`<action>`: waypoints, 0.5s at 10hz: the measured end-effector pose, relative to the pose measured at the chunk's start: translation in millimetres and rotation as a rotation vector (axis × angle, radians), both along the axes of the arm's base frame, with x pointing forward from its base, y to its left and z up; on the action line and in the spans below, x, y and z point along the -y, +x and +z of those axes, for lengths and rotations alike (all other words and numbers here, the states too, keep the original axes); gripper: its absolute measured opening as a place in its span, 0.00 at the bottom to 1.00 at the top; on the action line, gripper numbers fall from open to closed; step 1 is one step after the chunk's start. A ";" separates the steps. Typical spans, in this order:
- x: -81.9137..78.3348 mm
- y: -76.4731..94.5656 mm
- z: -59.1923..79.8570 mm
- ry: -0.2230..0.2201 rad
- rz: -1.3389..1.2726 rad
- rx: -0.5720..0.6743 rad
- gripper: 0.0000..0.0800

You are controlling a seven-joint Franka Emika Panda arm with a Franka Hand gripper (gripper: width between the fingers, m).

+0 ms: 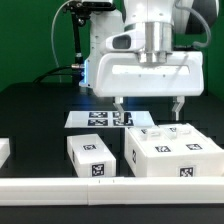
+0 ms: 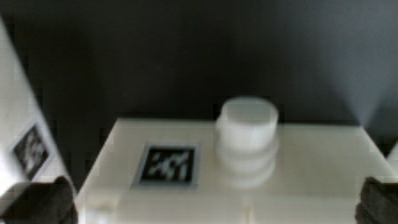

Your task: Assemble cabinet

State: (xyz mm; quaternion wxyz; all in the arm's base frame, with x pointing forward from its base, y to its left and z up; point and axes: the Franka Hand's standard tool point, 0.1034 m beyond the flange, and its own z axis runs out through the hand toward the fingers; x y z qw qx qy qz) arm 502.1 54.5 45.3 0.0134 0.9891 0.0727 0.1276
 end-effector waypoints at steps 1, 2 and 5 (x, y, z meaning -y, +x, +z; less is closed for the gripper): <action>-2.7 -2.5 -9.4 -0.004 0.003 -0.008 1.00; -2.0 -3.2 -17.4 -0.009 0.000 -0.017 1.00; -10.3 8.1 -22.4 0.003 -0.025 -0.016 1.00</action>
Offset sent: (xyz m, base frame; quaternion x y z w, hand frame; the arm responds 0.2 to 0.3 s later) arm 0.0175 0.0150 -0.0113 -0.0015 0.0031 0.0193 0.9998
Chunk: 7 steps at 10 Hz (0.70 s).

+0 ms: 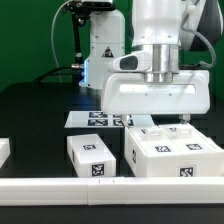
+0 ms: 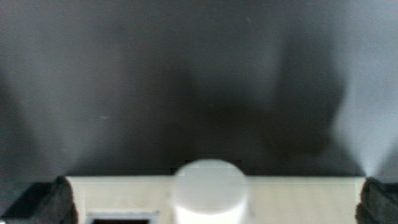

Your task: Assemble cabinet

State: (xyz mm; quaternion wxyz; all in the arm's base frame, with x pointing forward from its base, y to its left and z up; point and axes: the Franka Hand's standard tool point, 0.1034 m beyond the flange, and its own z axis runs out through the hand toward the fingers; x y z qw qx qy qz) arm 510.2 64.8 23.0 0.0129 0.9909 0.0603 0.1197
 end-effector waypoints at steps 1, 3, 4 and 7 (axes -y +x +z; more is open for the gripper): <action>0.3 3.0 1.2 0.004 -0.003 -0.004 1.00; 0.9 2.3 0.7 0.003 -0.004 -0.005 0.84; 1.0 2.3 0.6 0.003 -0.004 -0.005 0.67; 1.1 2.3 0.7 0.003 -0.004 -0.005 0.27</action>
Offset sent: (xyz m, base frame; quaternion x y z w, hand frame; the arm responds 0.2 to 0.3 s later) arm 0.0000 0.0000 0.0000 0.0000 0.0000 0.0000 1.0000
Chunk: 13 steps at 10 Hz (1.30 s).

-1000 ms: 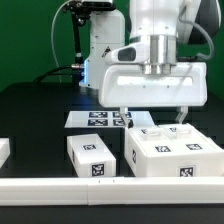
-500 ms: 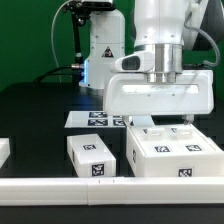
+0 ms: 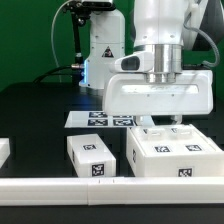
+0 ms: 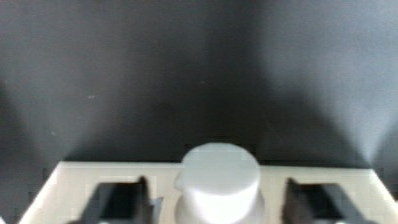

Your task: Assemble cabinet

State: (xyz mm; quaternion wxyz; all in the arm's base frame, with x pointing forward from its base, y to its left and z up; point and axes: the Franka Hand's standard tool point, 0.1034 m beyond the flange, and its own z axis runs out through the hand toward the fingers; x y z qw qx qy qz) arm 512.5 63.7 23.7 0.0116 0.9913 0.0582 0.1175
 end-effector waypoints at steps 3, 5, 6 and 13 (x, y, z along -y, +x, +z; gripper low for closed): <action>0.0 0.0 0.0 0.000 0.000 0.000 0.27; -6.6 -7.0 7.9 0.035 -0.071 -0.059 0.27; -12.3 -12.4 26.4 0.063 -0.123 -0.135 0.27; -2.5 5.2 66.3 0.010 -0.086 -0.292 0.27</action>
Offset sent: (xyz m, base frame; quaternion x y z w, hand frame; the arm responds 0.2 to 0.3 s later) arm 0.0000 0.0000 0.0000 0.0000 0.0000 0.0000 1.0000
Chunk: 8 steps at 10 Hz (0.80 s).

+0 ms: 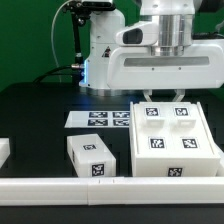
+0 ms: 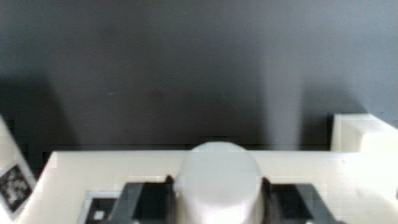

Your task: Assemble cabinet

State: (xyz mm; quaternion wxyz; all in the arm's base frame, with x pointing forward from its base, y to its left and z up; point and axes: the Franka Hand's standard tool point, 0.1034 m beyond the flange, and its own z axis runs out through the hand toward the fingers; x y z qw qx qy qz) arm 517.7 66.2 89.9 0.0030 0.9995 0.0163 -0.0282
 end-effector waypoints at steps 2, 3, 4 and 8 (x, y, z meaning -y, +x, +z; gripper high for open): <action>3.5 33.2 33.3 -0.021 0.079 -0.041 0.27; 0.5 37.8 30.4 -0.008 0.051 -0.031 0.27; 2.1 34.6 28.0 -0.011 0.051 -0.040 0.27; -2.6 32.4 41.3 -0.005 0.036 -0.114 0.27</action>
Offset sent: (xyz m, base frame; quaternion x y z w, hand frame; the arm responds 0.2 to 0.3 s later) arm 0.0000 0.0000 0.0000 0.0000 0.0000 0.0000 1.0000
